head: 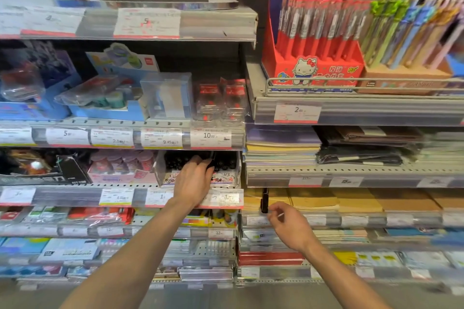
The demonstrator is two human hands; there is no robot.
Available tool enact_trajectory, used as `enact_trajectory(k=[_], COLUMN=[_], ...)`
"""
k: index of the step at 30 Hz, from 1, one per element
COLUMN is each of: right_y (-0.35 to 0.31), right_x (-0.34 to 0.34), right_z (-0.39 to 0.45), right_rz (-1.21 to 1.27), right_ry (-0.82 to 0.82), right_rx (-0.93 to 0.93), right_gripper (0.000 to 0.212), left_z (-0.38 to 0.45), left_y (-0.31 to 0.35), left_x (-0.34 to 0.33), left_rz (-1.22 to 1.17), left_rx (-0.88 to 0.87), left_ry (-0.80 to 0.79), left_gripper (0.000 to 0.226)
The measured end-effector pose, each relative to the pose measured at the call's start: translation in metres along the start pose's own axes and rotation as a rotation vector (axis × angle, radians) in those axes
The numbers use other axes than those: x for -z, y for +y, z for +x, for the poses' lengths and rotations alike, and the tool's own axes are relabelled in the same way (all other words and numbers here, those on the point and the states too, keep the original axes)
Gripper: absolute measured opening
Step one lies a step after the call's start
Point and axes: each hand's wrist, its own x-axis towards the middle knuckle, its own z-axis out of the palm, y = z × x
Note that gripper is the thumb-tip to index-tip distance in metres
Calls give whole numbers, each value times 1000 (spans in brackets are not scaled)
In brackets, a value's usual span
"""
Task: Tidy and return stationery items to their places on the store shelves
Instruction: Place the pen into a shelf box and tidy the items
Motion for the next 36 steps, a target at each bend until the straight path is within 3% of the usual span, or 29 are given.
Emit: enact_trajectory(k=[6,13,17,26,36], right_y=[17,25,19,-4,-3], right_x=[-1,-2,-6,-30,-41], right_z=[2,10,25,56,50], right_rz=[-209,-463,-559,-438,-266], right_ry=[41,106,103,98,140], right_rx=[29,144,156,-45,-141], right_gripper=[22,35,38,55,25], left_z=[6,-42,-65,-72,-72], left_y=[1,-21,-24,-23,-23], left_x=[-5,-10,-19,-19,-17], left_rz=[-40,57,118,133,106], left_rx=[43,-144,-146,-138,-127], left_ry=[-71,36,7,-60,-85], left_gripper=[41,39,47,51,51])
